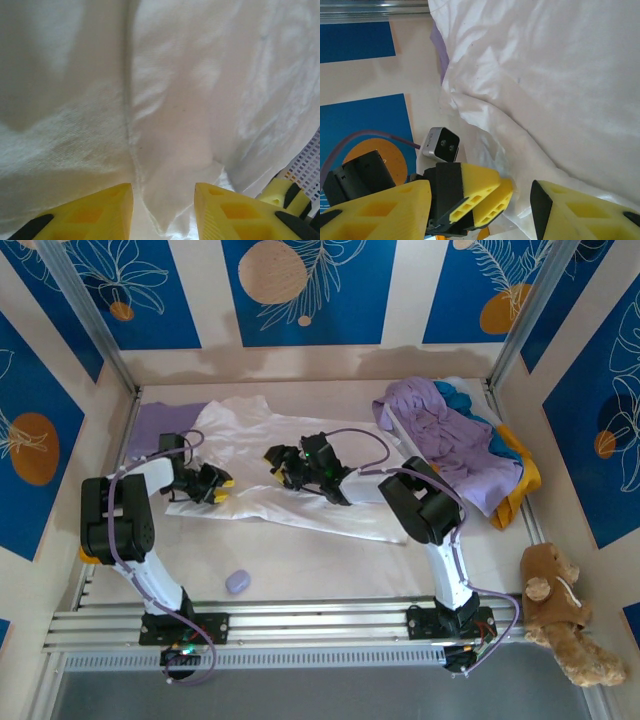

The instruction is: Fold and stack the t-shirts

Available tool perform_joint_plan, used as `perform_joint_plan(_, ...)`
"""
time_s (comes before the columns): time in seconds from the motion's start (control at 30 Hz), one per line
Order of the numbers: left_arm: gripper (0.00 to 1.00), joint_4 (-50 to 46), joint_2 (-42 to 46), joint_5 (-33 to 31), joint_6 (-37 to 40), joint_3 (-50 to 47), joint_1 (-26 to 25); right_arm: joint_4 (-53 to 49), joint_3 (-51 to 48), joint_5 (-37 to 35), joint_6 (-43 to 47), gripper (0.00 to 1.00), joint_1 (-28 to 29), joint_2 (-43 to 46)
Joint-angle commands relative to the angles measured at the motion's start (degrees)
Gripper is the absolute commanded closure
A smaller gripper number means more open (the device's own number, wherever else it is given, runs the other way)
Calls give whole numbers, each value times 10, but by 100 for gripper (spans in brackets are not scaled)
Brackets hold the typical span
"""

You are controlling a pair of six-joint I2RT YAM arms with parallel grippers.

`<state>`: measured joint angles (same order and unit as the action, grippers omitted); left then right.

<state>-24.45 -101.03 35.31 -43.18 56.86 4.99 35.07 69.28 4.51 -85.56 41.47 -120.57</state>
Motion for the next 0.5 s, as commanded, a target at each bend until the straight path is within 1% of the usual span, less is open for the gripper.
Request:
perform_joint_plan(0.0, 65, 7, -1, -2, -2, -3, -4, -5, -13, 2, 14, 44, -7, 34)
perform_joint_plan(0.03, 66, 11, -3, -1, -4, -4, -5, -4, -15, 3, 15, 44, -8, 36)
perform_joint_plan(0.17, 73, 31, -8, 2, -16, -10, -5, -6, -23, 4, 19, 44, -14, 47)
perform_joint_plan(0.23, 74, 37, -12, 5, -19, -9, -5, -5, -26, 5, 20, 44, -15, 51)
perform_joint_plan(0.33, 73, 31, -15, 0, -16, -5, -8, -5, -32, 8, 19, 44, -18, 55)
perform_joint_plan(0.47, 65, 12, -16, -13, -2, -2, -11, -4, -37, 8, 19, 44, -21, 59)
